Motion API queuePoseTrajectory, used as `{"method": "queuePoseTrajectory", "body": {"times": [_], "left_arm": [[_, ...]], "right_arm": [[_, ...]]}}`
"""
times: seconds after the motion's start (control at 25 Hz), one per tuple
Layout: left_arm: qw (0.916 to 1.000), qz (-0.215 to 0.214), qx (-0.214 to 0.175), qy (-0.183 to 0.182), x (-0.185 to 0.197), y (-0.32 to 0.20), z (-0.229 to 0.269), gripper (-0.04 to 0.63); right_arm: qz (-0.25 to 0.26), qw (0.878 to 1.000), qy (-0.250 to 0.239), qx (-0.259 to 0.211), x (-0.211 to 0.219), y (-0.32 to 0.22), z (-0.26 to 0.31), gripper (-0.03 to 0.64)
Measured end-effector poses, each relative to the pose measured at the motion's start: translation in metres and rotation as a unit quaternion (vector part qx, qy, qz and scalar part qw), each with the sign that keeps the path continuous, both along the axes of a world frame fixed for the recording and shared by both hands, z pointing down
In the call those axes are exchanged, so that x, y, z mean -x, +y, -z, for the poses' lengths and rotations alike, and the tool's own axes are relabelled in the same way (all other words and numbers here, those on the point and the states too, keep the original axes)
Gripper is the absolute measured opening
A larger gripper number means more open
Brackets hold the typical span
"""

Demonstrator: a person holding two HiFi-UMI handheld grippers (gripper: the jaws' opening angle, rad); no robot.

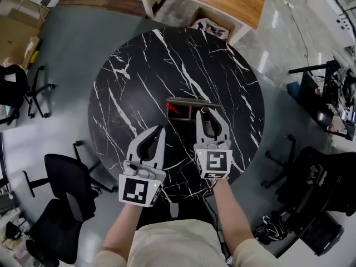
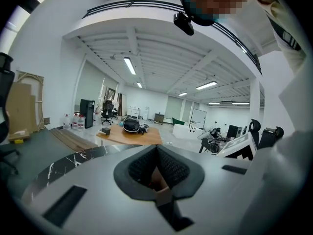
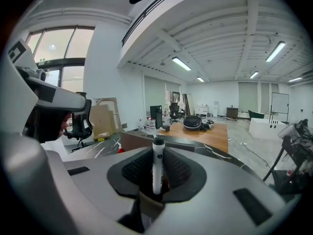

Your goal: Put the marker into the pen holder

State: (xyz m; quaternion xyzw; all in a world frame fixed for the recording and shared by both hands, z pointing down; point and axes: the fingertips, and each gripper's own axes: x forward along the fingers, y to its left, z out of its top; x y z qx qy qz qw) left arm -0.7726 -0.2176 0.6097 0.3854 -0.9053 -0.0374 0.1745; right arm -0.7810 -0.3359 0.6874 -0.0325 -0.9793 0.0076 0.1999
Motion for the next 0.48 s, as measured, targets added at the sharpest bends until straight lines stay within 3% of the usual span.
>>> {"method": "queuePoseTrajectory", "body": {"times": [0.48], "left_arm": [[0.9998,0.004,0.006,0.018,-0.016,-0.003,-0.013,0.009]], "right_arm": [[0.013,1.0,0.012,-0.005,-0.002,0.002,-0.021,0.08]]}}
